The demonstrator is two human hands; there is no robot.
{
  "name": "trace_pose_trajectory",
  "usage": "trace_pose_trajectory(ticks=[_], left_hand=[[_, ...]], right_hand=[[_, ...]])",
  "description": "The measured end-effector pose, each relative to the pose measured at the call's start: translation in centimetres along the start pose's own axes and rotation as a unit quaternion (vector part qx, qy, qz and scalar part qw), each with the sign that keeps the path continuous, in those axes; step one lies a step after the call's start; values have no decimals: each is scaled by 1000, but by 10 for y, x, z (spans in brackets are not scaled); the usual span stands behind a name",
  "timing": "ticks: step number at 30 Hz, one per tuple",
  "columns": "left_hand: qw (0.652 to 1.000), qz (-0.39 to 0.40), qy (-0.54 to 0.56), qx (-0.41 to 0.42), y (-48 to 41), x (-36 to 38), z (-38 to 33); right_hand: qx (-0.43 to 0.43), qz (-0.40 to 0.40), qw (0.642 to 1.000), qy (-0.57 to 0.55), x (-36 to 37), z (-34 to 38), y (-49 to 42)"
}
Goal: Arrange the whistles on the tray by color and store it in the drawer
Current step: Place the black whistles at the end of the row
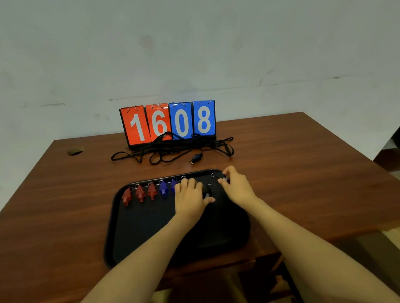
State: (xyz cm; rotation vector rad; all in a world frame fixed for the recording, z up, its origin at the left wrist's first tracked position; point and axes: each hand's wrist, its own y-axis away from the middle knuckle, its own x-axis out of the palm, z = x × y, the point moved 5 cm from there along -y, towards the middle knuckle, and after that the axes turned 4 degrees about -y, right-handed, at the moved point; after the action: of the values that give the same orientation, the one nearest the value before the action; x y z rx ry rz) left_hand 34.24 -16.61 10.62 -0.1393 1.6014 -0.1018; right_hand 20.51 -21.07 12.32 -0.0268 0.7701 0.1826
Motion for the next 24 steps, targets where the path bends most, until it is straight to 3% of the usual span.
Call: trace_pose_trajectory(ticks=[3,7,16,24], left_hand=[[995,-56,4,77,6,-2,-1],[977,-91,-74,178,12,4,-6],[982,-75,-67,162,-7,5,5],[990,-58,-38,124,-23,11,14]], right_hand=[[-4,-14,1000,-14,4,0,-3],[-8,-39,998,-40,7,-1,-8],[31,-35,995,-87,13,-9,-15],[16,1,999,-31,24,-16,-18]])
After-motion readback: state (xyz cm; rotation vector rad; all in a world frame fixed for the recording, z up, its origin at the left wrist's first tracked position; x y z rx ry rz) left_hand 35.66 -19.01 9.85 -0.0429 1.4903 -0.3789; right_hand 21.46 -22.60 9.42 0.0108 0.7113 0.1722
